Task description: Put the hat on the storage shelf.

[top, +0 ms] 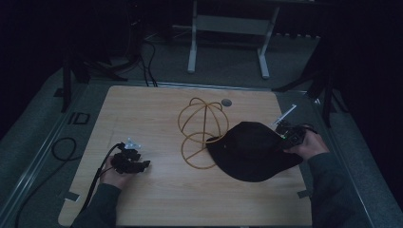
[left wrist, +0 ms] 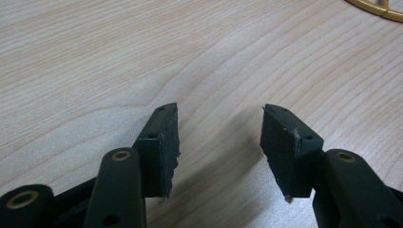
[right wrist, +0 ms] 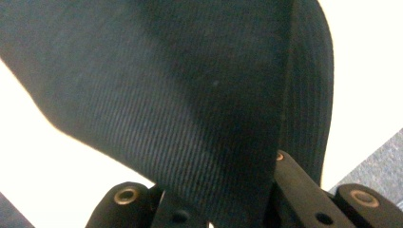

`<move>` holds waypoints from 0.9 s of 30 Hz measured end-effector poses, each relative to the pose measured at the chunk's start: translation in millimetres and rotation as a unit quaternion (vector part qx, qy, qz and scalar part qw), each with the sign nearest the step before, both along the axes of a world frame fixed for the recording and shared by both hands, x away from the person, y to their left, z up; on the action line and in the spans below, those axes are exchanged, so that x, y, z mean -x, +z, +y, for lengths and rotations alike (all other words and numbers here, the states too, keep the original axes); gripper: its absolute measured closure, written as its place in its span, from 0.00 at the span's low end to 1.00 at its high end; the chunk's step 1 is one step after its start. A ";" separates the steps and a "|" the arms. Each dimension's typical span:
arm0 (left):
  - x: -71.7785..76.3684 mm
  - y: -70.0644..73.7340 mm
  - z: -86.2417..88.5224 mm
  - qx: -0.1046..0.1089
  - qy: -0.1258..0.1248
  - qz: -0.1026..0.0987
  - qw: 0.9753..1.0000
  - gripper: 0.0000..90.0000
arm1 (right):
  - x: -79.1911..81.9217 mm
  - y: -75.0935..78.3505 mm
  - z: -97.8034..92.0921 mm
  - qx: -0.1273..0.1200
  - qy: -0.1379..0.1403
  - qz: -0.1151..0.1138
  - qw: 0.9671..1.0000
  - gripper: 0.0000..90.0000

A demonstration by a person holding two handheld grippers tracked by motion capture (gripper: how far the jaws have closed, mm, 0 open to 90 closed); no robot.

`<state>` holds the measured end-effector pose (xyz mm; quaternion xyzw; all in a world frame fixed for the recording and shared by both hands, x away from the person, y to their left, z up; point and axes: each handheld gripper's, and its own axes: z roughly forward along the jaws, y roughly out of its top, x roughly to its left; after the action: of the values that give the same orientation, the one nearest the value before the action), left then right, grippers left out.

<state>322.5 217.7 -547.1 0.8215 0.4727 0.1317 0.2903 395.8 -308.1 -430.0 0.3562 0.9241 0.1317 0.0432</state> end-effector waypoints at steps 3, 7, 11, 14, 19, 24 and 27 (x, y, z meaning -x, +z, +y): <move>0.0 -0.1 -0.6 0.000 0.000 -0.001 1.000 0.53 | -6.3 1.2 -6.5 -0.004 -0.022 -0.004 1.000 0.98; -0.2 -0.2 -0.8 0.002 0.000 -0.001 1.000 0.53 | -16.1 2.2 -9.7 -0.012 -0.047 -0.006 0.999 0.98; -0.2 -0.2 -0.6 0.002 0.000 -0.001 1.000 0.53 | -26.1 5.1 -9.5 -0.018 -0.069 -0.016 0.997 0.98; -0.2 -0.2 -0.4 0.002 -0.001 -0.001 1.000 0.53 | -32.5 8.6 -6.2 -0.020 -0.079 -0.023 0.996 0.98; -0.1 -0.1 -0.3 0.001 -0.001 -0.001 1.000 0.53 | -43.6 17.8 4.4 -0.022 -0.089 -0.036 0.995 0.98; -0.3 0.0 0.2 0.002 -0.002 0.000 1.000 0.53 | -51.9 24.6 12.0 -0.025 -0.092 -0.040 0.995 0.98; -0.5 -0.1 0.6 0.003 -0.003 0.000 1.000 0.53 | -57.9 29.4 17.5 -0.029 -0.091 -0.050 0.994 0.98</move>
<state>323.0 218.3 -547.1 0.8218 0.4712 0.1290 0.2931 453.7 -290.6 -400.5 0.4326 0.8803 0.1720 0.0909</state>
